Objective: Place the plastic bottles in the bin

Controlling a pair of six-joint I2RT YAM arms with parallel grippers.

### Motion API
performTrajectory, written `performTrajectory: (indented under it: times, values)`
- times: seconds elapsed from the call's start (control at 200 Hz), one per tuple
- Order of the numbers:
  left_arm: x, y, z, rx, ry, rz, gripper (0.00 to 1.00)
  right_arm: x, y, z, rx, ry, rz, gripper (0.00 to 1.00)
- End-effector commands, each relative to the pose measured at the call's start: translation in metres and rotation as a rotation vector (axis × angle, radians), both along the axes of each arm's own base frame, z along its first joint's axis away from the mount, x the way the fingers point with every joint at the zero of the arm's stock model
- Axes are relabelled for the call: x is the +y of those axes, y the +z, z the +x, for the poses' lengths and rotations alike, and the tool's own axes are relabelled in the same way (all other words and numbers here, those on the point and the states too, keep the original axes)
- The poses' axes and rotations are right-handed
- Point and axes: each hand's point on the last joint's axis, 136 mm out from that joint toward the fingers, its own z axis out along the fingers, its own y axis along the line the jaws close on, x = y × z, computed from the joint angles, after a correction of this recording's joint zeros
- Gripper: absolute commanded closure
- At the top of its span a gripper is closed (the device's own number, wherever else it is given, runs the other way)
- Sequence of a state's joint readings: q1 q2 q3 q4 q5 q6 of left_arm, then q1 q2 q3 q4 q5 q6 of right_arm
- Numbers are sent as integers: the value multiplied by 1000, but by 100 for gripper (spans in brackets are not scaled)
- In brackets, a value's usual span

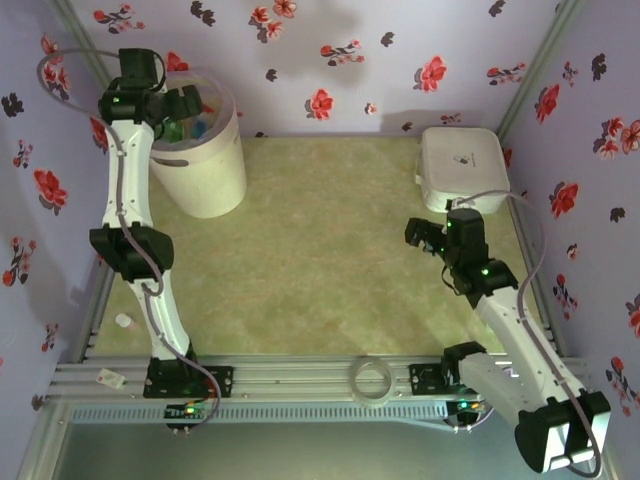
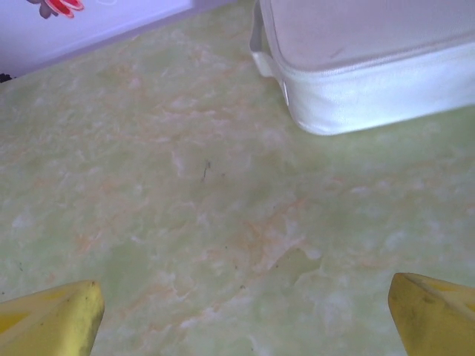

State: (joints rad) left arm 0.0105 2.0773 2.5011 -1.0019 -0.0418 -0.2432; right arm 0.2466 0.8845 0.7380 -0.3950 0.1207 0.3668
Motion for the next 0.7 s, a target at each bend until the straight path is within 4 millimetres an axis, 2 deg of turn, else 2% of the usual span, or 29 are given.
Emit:
performTrajectory:
  times: [0.0,0.11,0.135,0.185,0.305,0.38,0.48,0.595,0.695]
  values:
    - [1,76,-36,-176,-18,54,0,-9,16,9,-16,-3,-100,1]
    - [-5,120,-77,-346,-30,127,0,-15,23,19,-25,-18,-146,1]
    - [-6,117,-85,-359,-27,141,0,-16,25,21,-32,-24,-152,1]
    - [-9,131,-111,-433,-24,168,0,-19,29,24,-43,-37,-167,1]
    - [-22,121,-158,-500,-23,191,0,-24,34,34,-62,-63,-204,1]
    - [-37,93,-174,-464,-46,220,0,-28,35,40,-80,-74,-235,1]
    - [-44,49,-191,-415,-42,233,0,-35,34,45,-93,-111,-261,1]
    - [-40,-5,-202,-401,-8,198,0,-44,30,49,-125,-167,-280,1]
    - [-39,-51,-203,-367,0,192,0,-50,18,52,-129,-199,-307,1]
